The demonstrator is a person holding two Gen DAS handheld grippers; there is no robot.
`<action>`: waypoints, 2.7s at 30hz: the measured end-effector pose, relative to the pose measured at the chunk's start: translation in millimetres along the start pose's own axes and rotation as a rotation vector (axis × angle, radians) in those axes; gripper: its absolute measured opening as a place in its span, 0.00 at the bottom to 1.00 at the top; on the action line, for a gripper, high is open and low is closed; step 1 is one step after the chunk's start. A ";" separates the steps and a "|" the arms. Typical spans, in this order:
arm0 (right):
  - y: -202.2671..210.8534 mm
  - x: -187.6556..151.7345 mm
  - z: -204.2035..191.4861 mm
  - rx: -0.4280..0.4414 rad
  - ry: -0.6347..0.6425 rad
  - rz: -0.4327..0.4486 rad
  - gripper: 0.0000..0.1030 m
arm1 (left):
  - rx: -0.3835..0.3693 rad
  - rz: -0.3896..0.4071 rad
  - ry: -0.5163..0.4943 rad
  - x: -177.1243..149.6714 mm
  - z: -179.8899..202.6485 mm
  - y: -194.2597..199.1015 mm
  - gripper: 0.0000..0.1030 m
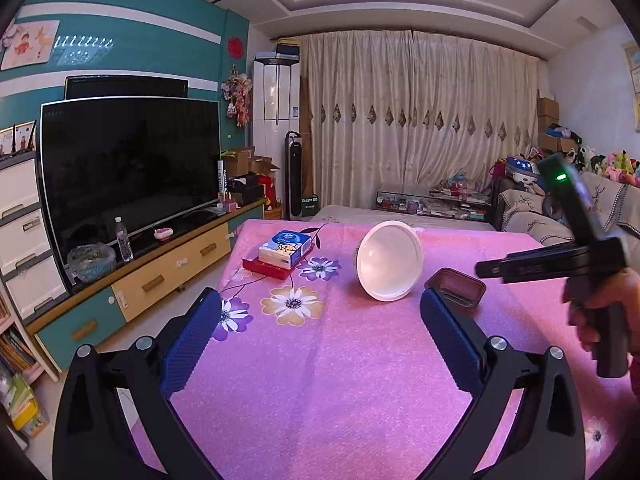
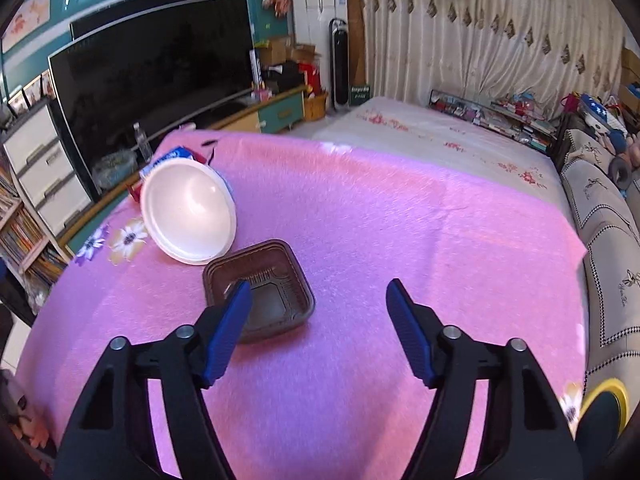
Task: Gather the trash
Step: 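Grasp the brown plastic tray by its rim with the right tool, then carry the brown tray over the bin and open the right tool, then grasp the white paper bowl by its rim with the left tool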
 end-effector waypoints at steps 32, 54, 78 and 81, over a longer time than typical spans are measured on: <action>187.8 -148.2 196.5 -0.343 -0.513 0.161 0.06 | 0.011 0.022 -0.021 -1.9 4.8 8.0 0.95; 189.6 -163.2 149.0 -0.451 -0.453 0.357 0.45 | 0.022 -0.056 -0.121 1.9 20.1 -9.4 0.95; 178.8 -149.1 109.3 -0.479 -0.366 0.432 0.46 | 0.014 -0.290 -0.173 36.1 60.8 -197.5 0.35; 178.6 -148.3 110.4 -0.476 -0.370 0.434 0.46 | 0.006 -0.301 -0.185 36.1 63.8 -204.8 0.07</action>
Point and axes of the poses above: each gripper's, at about its wrist camera, not at the fingertips, and y roughly against the way its jaws point, z to its right, x to its top, the point moved 3 cm from there along -y, roughly the way its jaws point, and after that the axes turned 4 degrees about x, right-handed, at the moved point
